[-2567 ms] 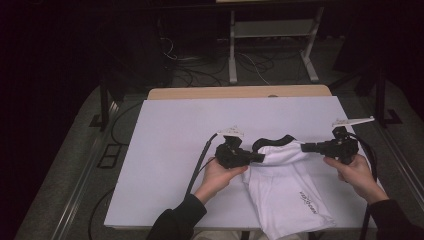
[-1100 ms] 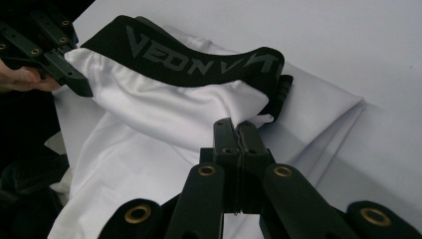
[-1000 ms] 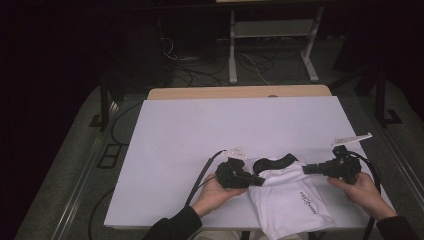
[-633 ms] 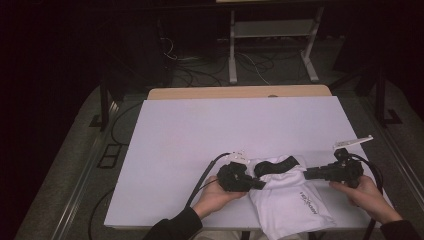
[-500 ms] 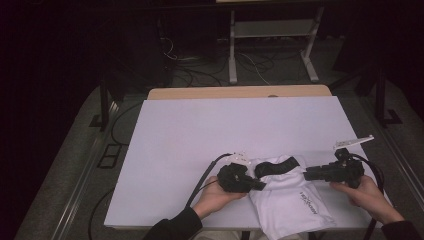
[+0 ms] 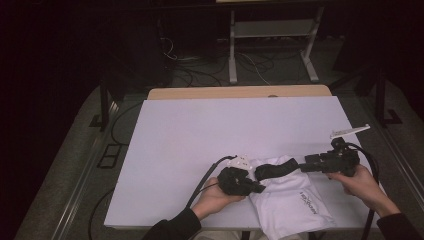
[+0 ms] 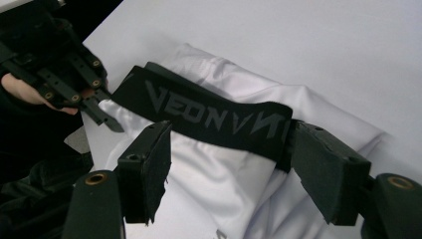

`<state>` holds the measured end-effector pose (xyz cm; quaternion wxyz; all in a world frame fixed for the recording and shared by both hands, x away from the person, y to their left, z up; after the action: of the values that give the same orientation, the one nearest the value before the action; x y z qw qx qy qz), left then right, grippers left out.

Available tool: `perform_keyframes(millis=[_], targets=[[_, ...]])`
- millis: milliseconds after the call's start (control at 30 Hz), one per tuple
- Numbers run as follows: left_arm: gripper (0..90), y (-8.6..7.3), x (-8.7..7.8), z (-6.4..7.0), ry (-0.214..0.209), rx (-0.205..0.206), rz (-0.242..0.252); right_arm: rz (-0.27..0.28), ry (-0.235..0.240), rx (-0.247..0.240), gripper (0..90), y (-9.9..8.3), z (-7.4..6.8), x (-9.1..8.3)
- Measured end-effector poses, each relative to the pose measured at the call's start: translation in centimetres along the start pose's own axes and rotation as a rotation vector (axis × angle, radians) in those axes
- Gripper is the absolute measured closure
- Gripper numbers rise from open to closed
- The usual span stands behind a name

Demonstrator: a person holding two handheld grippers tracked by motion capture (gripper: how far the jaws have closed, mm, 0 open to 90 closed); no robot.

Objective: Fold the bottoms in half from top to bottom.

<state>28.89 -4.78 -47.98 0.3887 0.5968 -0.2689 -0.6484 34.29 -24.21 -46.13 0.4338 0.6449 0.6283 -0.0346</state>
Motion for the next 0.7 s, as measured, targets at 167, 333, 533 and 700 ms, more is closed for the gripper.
perform_keyframes(millis=[167,333,533,700], targets=[[87.2,-0.1,0.0,0.0,0.001,0.013,-0.005,-0.031,0.004,0.032,30.6,0.6,0.9,1.2],[87.2,-0.1,0.0,0.0,0.001,0.015,-0.004,-0.054,-0.008,0.057,30.4,1.1,1.8,2.1],[87.2,-0.1,0.0,0.0,0.001,0.015,-0.003,-0.081,-0.002,0.078,30.6,1.3,2.3,2.9],[87.2,-0.1,0.1,0.0,-0.001,0.016,-0.003,-0.116,-0.005,0.086,30.8,1.0,2.5,3.5]])
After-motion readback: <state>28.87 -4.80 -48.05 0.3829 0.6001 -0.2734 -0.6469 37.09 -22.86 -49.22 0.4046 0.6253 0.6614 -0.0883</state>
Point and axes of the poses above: each handheld gripper's, and its own axes: x roughly forward along the jaws, y roughly out of its top, z roughly to its right, the point moved 9 cm from there along x, roughly forward along the jaws, and after that the axes turned 11 degrees about x, right-handed, at the moved point
